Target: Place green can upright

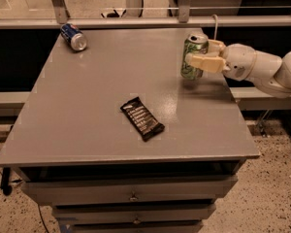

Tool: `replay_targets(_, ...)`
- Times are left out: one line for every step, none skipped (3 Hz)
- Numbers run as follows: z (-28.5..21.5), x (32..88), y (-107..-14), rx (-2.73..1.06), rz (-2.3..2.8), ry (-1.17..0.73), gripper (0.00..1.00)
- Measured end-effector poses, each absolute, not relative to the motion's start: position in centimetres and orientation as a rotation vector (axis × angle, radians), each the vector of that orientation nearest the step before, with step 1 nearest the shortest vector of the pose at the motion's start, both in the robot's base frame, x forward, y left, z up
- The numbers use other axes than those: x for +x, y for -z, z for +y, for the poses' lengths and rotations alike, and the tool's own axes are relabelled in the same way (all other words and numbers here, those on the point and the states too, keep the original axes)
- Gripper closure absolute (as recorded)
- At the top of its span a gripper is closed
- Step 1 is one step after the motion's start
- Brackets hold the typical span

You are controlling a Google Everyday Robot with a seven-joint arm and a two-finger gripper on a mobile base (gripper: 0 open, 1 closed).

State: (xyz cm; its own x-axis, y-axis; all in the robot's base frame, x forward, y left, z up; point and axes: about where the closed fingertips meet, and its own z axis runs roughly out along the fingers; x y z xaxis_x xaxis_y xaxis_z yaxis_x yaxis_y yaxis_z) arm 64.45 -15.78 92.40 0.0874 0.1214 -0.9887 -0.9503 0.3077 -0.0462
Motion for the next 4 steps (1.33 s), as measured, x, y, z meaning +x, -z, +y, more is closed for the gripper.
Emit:
replay_targets(-15.3,63.5,-91.6,-0.948,1.186,-0.998,0.59)
replay_targets(-14.8,62.5,-90.5,-0.963,1.189,-1.016,0.35)
replay_targets(-14.5,61.5,-89.5,-0.974,1.199,-1.03,0.12)
replay_targets(-14.9,60.9,-88.8,-0.988,1.217,-1.03,0.0)
